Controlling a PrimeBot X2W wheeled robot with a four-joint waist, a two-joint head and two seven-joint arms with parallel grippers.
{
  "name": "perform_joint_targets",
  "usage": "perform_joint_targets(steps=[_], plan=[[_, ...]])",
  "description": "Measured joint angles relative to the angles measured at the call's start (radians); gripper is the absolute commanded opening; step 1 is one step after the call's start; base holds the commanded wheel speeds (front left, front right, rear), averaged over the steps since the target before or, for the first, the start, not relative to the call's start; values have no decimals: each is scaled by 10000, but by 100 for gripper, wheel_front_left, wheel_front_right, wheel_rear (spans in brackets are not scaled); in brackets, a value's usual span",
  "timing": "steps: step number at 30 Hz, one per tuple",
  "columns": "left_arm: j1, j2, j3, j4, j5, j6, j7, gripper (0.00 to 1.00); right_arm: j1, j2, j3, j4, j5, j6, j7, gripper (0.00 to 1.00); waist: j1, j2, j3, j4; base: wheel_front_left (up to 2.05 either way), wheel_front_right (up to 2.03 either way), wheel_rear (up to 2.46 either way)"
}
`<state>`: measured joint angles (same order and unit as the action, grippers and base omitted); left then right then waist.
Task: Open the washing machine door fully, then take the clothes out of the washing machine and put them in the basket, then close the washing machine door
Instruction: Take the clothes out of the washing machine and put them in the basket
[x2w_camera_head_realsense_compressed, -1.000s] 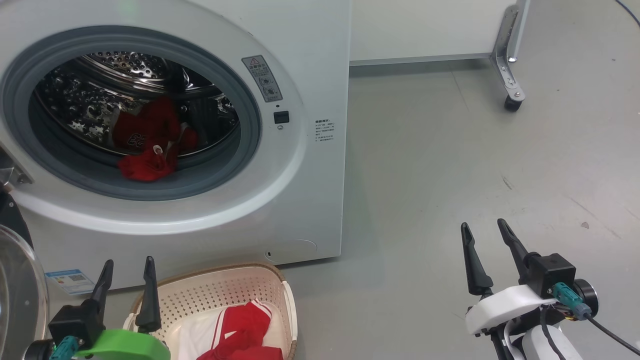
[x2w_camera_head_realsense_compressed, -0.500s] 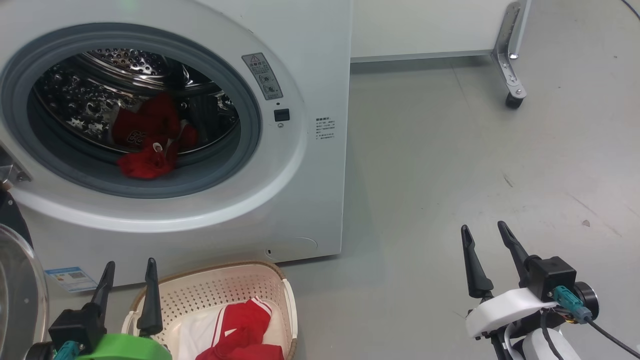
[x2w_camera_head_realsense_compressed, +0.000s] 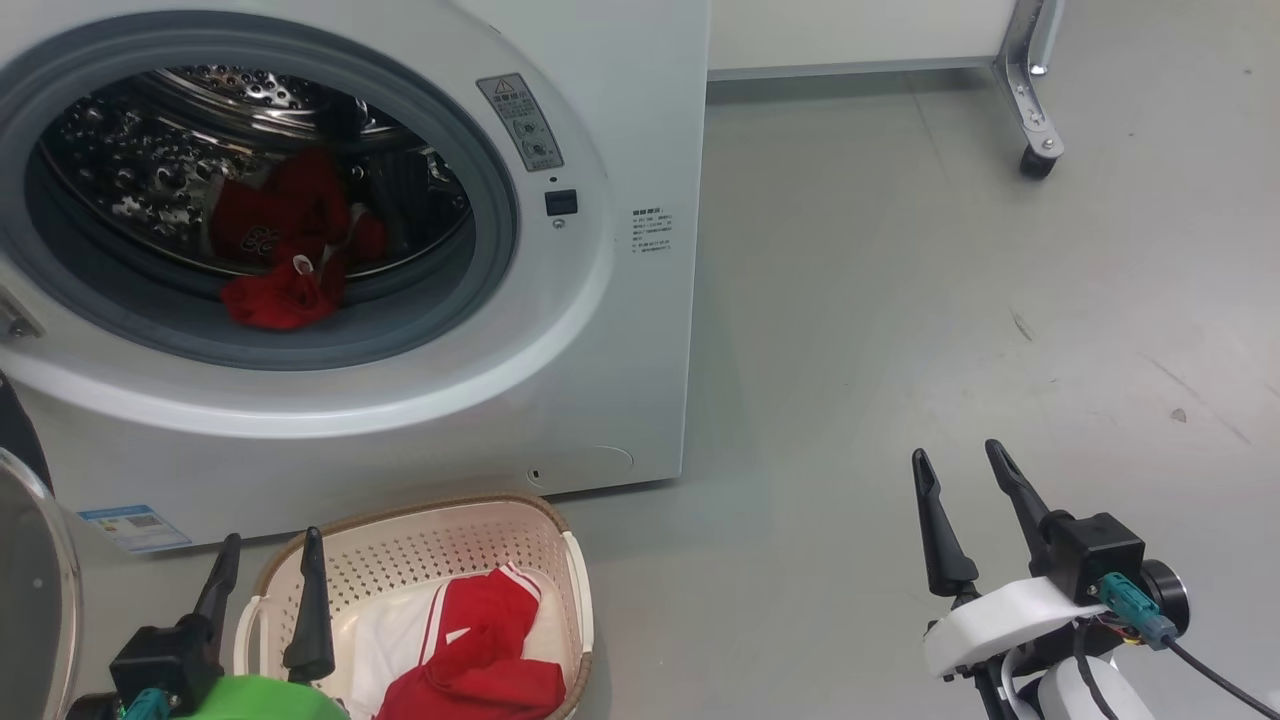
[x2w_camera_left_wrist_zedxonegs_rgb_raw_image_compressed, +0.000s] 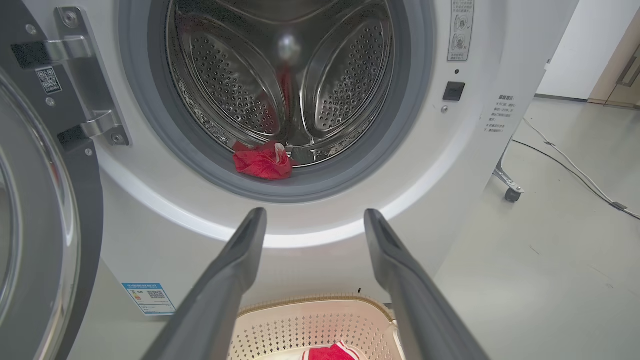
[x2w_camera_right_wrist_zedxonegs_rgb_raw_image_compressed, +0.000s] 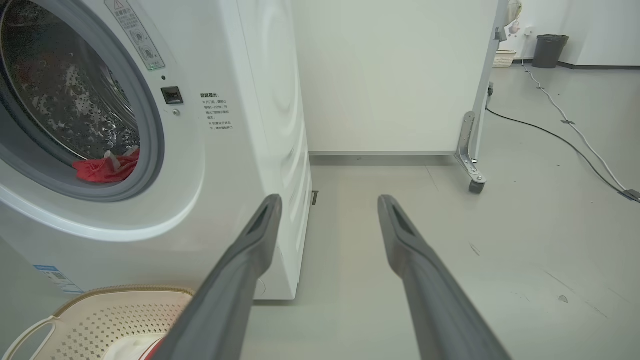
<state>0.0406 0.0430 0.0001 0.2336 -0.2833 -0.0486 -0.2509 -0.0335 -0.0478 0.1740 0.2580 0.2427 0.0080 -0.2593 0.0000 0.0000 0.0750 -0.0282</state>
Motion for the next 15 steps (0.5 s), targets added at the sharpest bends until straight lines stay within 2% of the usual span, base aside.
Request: perform_joint_targets(steps=[9,15], plan=[[-105,-10,-79,391,-362,6,0,100,-72,10,180,-90,-8,13,0,100,0,0,843,-51,0,0,0],[-1080,-21,-221,575,-378,6,0,100,-422,10,295,-213,-40,13,0,100,0,0,1534,-113,0,0,0]])
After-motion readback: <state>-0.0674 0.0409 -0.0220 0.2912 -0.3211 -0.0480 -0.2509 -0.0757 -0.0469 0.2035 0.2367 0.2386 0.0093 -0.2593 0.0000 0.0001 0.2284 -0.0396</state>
